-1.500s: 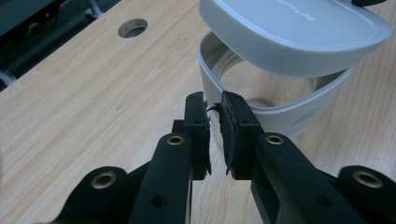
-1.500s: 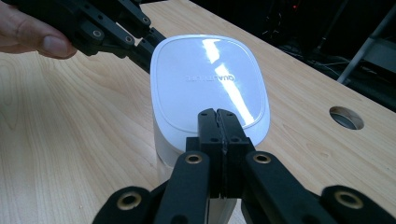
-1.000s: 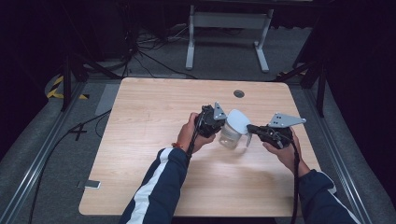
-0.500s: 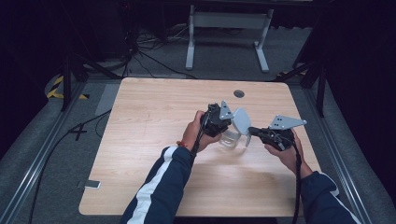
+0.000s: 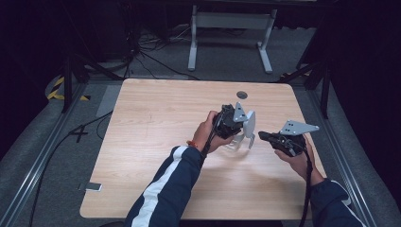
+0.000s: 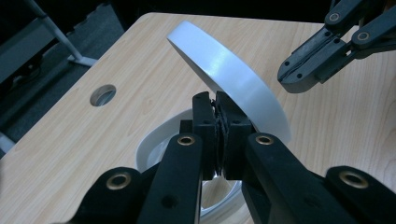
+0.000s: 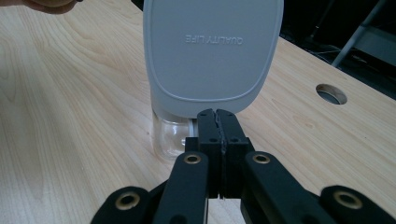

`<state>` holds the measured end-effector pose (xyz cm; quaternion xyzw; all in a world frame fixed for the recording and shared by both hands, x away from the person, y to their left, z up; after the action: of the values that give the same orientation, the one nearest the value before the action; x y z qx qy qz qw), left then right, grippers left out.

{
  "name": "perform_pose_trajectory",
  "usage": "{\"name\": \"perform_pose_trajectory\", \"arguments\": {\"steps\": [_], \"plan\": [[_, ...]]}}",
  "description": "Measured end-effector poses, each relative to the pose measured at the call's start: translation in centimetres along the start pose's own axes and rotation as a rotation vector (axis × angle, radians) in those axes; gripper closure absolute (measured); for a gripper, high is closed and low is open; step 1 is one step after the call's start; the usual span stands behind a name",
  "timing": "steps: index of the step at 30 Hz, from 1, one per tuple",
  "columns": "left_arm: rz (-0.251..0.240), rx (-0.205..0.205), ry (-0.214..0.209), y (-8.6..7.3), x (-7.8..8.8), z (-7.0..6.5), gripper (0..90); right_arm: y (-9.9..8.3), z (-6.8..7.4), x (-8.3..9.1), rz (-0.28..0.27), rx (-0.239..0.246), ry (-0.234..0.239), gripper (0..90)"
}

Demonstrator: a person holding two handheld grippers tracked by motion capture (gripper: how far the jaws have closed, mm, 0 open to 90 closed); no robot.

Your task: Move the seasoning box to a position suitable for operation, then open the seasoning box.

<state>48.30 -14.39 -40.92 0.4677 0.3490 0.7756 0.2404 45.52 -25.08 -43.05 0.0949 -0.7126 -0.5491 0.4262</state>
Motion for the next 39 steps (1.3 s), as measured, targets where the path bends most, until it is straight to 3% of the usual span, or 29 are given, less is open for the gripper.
{"name": "perform_pose_trajectory", "arguments": {"steps": [11, 18, 27, 33, 37, 39], "plan": [[-0.008, -0.027, -0.011, 0.7, -0.3, -0.2, 85.8, -0.1, -0.1, 0.4, 0.0, 0.002, 0.002, 89.8], [0.007, -0.018, 0.026, -1.3, 2.5, 0.5, 85.0, -0.1, 0.0, 0.9, 0.007, 0.012, 0.008, 89.8], [0.078, -0.036, 0.105, -6.7, 9.2, 1.8, 79.8, -0.3, 0.3, 1.9, 0.024, 0.029, 0.009, 89.7], [0.117, 0.014, 0.123, -11.9, 13.0, 1.4, 73.5, -1.2, 0.4, 2.8, 0.054, 0.042, -0.003, 88.9], [0.174, 0.05, 0.13, -15.8, 14.2, 0.7, 67.9, -3.1, 0.0, 3.6, 0.083, 0.033, -0.024, 80.9], [0.204, 0.063, 0.141, -17.6, 14.7, 0.4, 63.8, -4.1, -0.4, 4.1, 0.08, 0.031, -0.045, 71.1]]}}
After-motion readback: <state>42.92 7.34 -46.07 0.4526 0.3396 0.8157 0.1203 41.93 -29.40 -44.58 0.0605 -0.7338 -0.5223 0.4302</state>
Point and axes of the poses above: each handheld gripper's, and its own axes: x roughly backward along the jaws, y roughly out of its top, z roughly to its left, the point moved 10 cm from there along -x, roughly forward along the jaws, and after that the axes turned 8 degrees about -x, right-handed, at the moved point
